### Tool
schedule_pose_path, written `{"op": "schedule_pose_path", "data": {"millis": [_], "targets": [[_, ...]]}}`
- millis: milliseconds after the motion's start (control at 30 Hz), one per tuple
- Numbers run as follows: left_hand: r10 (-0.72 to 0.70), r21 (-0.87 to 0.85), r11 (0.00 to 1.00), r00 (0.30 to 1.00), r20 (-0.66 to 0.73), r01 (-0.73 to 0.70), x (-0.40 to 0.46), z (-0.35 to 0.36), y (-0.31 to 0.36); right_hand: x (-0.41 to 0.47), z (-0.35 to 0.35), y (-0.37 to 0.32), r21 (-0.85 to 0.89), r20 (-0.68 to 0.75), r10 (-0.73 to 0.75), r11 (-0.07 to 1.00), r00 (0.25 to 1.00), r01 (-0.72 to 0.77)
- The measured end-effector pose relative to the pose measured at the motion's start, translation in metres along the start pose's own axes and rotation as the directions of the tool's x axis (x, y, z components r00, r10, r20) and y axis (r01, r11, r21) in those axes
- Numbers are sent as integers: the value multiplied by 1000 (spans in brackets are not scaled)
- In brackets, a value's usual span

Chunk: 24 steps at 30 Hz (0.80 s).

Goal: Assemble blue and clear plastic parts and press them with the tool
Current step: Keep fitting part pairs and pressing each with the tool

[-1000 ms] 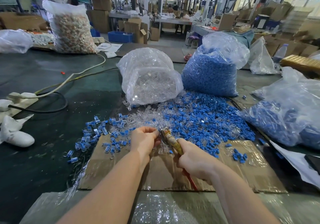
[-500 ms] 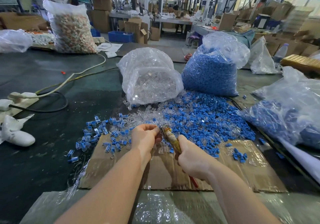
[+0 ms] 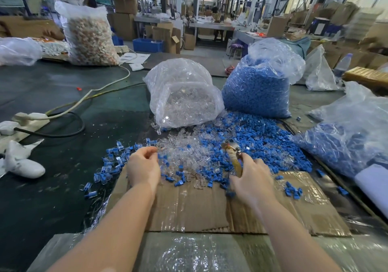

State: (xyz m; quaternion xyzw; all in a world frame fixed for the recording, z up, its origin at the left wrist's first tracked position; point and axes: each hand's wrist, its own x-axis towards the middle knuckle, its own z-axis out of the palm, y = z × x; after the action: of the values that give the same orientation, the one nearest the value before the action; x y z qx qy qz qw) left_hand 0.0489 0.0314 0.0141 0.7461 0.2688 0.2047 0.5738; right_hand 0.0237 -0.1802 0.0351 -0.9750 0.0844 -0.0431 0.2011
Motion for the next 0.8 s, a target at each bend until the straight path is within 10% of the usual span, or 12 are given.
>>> {"op": "schedule_pose_path", "data": {"millis": [400, 667, 800], "targets": [[279, 424, 855, 954, 108, -298, 1, -11, -11, 18, 21, 29, -352, -29, 10, 936, 1000, -19], [460, 272, 777, 808, 369, -567, -45, 23, -16, 15, 23, 26, -382, -59, 31, 923, 998, -52], [444, 215, 788, 774, 452, -577, -57, 36, -19, -1, 31, 8, -277, -198, -204, 950, 959, 145]]}}
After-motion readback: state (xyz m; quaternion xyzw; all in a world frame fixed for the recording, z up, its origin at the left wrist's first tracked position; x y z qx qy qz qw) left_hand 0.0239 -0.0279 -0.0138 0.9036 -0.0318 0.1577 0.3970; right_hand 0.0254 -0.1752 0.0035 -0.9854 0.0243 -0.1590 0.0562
